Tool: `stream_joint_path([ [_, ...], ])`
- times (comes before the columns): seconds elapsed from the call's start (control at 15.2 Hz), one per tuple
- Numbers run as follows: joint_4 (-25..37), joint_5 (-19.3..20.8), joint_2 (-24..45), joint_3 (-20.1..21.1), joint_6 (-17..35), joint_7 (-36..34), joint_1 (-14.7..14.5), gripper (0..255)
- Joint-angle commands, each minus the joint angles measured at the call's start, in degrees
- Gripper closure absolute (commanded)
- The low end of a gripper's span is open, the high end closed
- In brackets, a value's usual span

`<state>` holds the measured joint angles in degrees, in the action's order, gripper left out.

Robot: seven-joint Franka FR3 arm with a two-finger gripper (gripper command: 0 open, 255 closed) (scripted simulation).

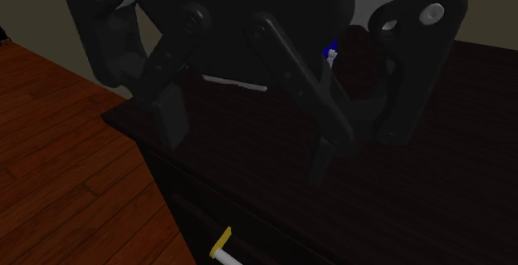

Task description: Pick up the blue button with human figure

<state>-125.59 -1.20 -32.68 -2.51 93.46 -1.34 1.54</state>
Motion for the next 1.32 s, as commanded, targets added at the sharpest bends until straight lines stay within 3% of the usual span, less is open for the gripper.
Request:
stream_joint_path([
  [0.0, 3.88, 0.11, 5.25, 0.48, 1.19, -1.81, 0.31, 0],
  [0.66, 26.73, 1.91, 29.09, 0.70, 0.96, -9.19, 2.00, 0],
  [1.19, 53.40, 2.84, 50.06, -0.63, -5.84, -13.68, 3.14, 0],
  [1.25, 52.23, 2.85, 49.79, -0.64, -4.93, -13.72, 3.11, 0],
])
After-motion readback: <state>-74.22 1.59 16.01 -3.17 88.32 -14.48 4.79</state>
